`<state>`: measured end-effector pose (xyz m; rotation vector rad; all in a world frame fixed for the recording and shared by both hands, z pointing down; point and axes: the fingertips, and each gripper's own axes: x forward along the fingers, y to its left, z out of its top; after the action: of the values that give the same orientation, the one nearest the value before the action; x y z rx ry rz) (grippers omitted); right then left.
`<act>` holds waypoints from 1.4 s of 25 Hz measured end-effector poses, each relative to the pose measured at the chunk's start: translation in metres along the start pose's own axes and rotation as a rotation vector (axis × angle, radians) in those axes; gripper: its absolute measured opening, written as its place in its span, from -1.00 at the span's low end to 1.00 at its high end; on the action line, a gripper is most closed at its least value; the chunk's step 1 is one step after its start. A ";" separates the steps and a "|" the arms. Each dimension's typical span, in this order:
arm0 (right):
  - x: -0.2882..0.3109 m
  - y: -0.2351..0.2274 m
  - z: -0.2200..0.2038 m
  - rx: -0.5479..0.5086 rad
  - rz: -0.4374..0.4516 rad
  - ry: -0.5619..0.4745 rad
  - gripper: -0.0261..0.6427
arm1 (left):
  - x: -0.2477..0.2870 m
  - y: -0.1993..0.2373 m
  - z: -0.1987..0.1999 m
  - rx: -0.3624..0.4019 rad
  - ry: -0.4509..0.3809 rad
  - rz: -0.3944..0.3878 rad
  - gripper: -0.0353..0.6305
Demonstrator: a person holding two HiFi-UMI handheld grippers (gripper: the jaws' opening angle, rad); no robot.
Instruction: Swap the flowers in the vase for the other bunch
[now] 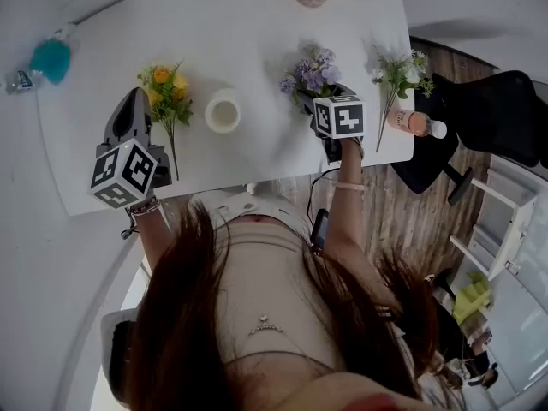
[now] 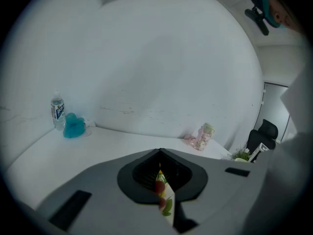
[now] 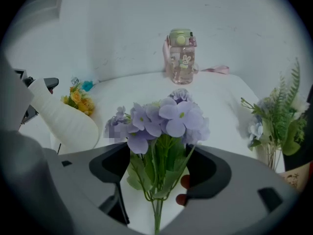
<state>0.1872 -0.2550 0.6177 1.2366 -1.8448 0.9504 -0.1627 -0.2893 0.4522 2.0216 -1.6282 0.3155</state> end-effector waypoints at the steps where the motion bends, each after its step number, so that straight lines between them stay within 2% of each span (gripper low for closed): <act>1: 0.003 0.000 -0.001 0.000 -0.001 0.008 0.12 | 0.001 0.001 0.000 -0.001 0.003 0.000 -0.88; 12: 0.021 -0.003 -0.009 0.000 -0.011 0.090 0.11 | 0.014 0.005 -0.005 -0.005 0.038 -0.001 -0.88; 13: 0.023 -0.004 -0.012 -0.018 -0.029 0.103 0.08 | 0.014 0.006 -0.004 -0.006 0.038 0.000 -0.88; 15: 0.027 -0.007 -0.016 -0.062 -0.077 0.114 -0.15 | 0.014 0.007 -0.004 -0.008 0.037 0.001 -0.88; 25: 0.025 -0.007 -0.016 -0.117 -0.117 0.123 -0.54 | 0.009 0.003 -0.004 -0.005 0.036 -0.015 -0.88; 35: -0.005 -0.010 -0.008 -0.147 -0.167 0.066 -0.62 | -0.003 -0.005 -0.005 -0.012 0.017 -0.032 -0.88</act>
<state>0.1991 -0.2490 0.6193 1.2328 -1.6991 0.7421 -0.1575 -0.2838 0.4532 2.0286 -1.5826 0.3093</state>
